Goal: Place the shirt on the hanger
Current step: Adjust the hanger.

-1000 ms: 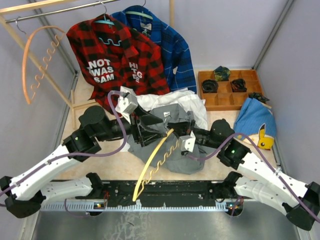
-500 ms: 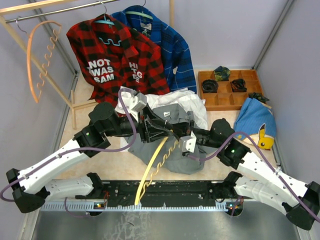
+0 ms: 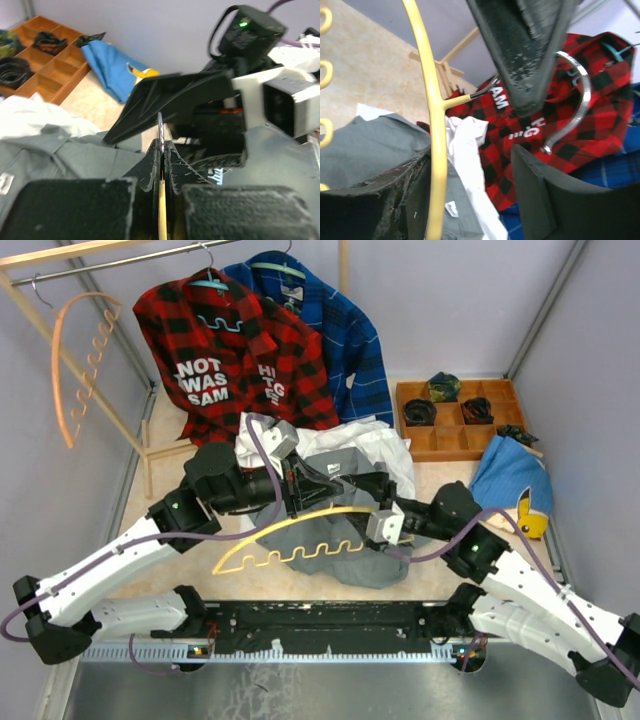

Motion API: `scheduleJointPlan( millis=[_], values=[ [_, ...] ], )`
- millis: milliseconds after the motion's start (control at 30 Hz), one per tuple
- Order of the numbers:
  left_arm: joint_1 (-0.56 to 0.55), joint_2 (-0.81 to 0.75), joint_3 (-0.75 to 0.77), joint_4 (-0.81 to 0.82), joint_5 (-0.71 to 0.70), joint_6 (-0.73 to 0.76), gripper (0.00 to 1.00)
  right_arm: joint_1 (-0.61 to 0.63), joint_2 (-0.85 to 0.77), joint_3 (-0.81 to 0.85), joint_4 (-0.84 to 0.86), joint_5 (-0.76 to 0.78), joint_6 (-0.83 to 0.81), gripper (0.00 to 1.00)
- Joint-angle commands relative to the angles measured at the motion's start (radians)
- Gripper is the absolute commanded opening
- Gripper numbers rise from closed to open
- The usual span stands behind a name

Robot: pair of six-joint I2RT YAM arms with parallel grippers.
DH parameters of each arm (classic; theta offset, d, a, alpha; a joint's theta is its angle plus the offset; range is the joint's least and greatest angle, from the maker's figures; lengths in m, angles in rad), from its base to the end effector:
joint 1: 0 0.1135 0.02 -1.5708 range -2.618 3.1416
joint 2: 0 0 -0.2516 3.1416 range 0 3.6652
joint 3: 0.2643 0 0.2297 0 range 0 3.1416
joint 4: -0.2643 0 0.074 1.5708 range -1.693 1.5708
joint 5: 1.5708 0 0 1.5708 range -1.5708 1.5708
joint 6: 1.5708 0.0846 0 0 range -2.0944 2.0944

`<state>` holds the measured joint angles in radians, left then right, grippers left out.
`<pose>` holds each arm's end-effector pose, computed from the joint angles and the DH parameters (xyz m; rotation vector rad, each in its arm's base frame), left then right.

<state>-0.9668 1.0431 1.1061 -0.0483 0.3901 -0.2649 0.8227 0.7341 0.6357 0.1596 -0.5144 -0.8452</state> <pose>0.1229 -0.2348 0.4070 0.8892 1.4542 -1.2492 0.1104 0.1801 0.3290 -1.3671 0.6844 0.3696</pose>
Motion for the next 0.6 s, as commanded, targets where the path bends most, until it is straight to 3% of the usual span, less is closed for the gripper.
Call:
scheduleJointPlan(
  millis=[0,300,467,567],
  values=[
    [-0.006,-0.052,0.055,-0.111,-0.202,0.059,0.00,0.001,-0.100,-0.004,0.048,0.064,0.062,0.62],
    [-0.005,-0.074,0.094,-0.200,-0.580,0.070,0.00,0.002,-0.275,-0.057,0.025,0.254,0.253,0.64],
    [-0.006,-0.085,0.094,-0.188,-0.777,0.033,0.00,0.001,-0.207,0.085,-0.047,0.464,0.653,0.66],
    [-0.006,-0.081,0.115,-0.190,-0.881,0.016,0.00,0.001,-0.106,0.223,-0.193,0.521,0.891,0.74]
  ],
)
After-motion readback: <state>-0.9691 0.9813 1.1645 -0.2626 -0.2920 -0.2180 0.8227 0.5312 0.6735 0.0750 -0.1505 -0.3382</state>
